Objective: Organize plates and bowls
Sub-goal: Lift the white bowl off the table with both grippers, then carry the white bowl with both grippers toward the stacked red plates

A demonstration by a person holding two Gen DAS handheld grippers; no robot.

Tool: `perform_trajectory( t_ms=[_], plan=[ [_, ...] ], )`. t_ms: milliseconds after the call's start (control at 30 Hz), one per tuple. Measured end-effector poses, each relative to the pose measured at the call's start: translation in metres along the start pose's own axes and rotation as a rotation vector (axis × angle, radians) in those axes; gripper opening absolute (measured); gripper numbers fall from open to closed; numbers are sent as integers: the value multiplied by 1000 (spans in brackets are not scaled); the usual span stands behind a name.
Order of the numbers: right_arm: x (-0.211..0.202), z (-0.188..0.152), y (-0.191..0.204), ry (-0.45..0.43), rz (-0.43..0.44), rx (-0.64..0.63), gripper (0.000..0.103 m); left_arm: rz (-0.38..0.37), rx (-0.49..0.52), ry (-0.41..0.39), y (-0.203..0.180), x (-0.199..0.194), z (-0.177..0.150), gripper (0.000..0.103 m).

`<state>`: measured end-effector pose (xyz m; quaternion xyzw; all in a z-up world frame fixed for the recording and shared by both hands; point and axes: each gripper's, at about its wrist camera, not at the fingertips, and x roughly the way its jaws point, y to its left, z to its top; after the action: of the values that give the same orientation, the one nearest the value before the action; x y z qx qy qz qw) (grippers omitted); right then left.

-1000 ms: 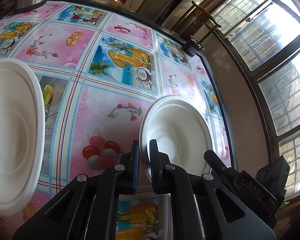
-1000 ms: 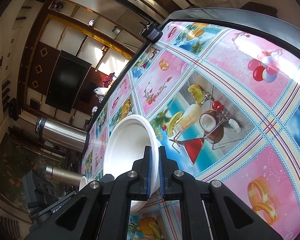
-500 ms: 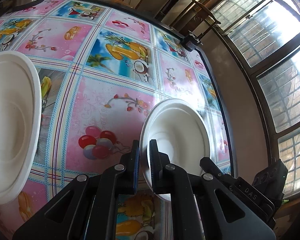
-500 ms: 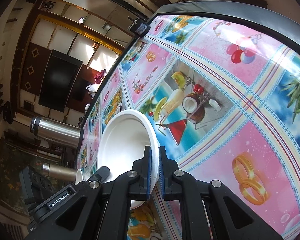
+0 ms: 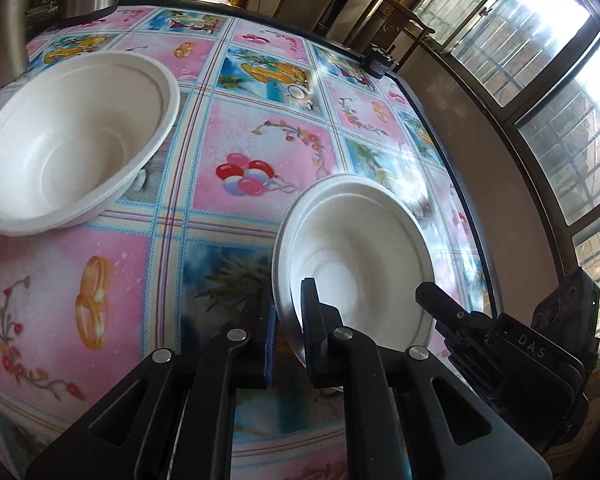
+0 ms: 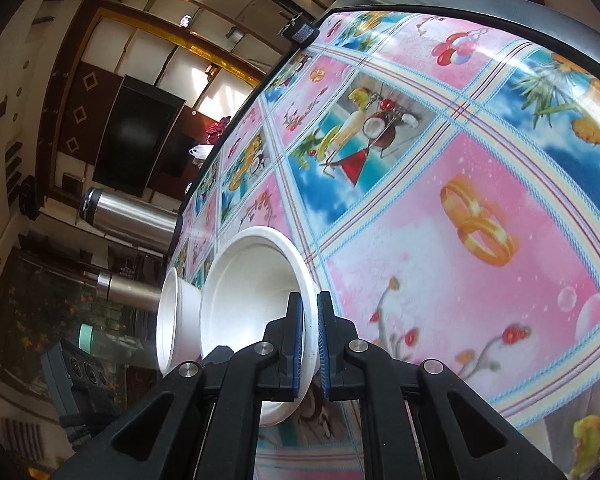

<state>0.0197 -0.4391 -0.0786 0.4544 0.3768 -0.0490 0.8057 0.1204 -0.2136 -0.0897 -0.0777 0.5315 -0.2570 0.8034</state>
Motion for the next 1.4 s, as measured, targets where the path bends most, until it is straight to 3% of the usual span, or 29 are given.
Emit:
perform_trajectory(
  t_ms=[267,800,1400],
  plan=[
    [-1,-56,21,53,42,-90,8,61,8,-34,32,-45,-43,10],
    [17,-139,77,136,65,-265,8,194,-3,-136,95,-108,-95,11],
    [33,-186,124,188,44,-378,8,226,-57,-188,146,-143,-124,12]
  ],
)
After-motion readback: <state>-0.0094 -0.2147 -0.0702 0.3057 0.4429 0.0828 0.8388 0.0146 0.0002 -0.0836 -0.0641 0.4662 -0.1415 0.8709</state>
